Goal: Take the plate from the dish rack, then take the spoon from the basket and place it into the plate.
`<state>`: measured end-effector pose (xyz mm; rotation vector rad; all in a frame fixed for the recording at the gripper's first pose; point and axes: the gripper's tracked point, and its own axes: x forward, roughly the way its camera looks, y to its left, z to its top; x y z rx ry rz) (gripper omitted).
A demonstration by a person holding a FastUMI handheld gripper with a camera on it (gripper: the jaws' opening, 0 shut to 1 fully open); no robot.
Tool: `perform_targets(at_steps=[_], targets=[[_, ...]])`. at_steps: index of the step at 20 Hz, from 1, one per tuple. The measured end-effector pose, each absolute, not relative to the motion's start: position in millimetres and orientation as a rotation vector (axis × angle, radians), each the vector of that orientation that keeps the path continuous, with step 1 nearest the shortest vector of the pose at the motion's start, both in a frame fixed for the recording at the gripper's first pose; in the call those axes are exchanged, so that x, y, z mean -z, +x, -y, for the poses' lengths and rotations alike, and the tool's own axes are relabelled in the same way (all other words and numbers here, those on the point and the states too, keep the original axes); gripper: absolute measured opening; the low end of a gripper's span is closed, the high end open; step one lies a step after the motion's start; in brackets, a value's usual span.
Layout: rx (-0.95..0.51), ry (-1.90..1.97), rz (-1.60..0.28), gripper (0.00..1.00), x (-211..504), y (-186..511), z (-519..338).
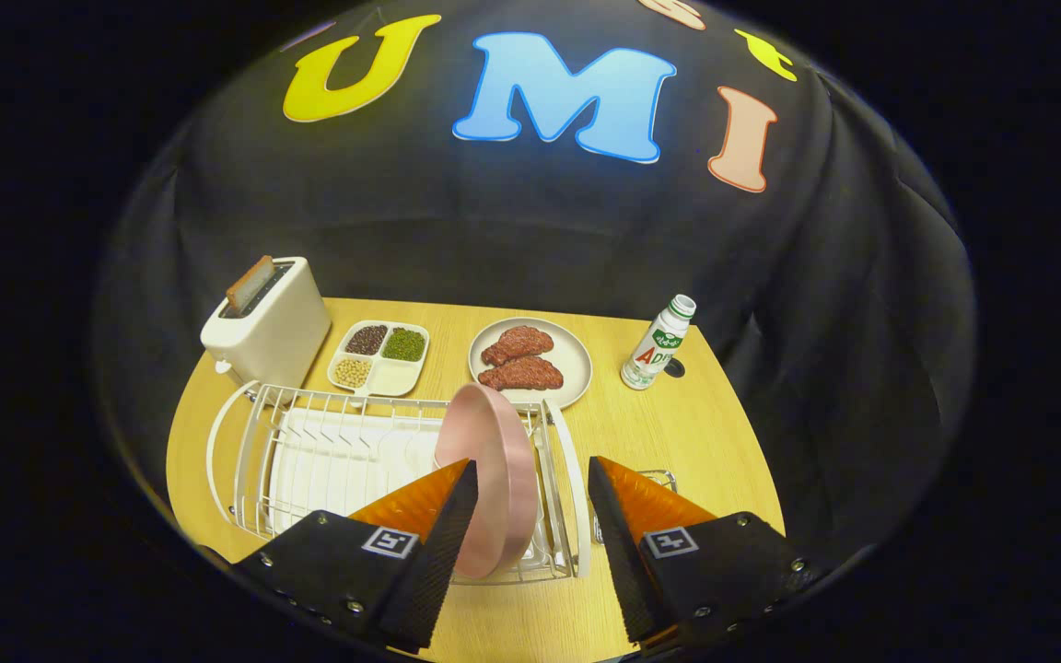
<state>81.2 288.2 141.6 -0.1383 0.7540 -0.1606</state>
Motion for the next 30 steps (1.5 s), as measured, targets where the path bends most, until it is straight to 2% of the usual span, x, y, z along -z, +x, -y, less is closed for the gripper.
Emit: perform_targets(at_steps=[4, 8, 10, 11, 12, 13, 14, 23, 30], targets=[[0.251, -0.187, -0.760, 0.60, -136.5, 86.4, -282.7], [0.296, -0.241, -0.775, 0.59, -125.4, 93.4, -282.5], [0.272, -0.255, -0.779, 0.26, -121.5, 94.5, -287.5], [0.306, -0.295, -0.794, 0.26, -115.5, 95.0, -281.8], [0.323, -0.327, -0.784, 0.11, -116.7, 93.7, -278.7], [0.330, -0.339, -0.779, 0.10, -114.3, 96.2, -275.3], [0.335, -0.357, -0.778, 0.06, -113.7, 94.9, -276.2], [0.438, -0.629, -0.731, 0.05, -145.4, 99.2, -294.0], [0.424, -0.675, -0.716, 0.05, -158.2, 106.2, -291.8]])
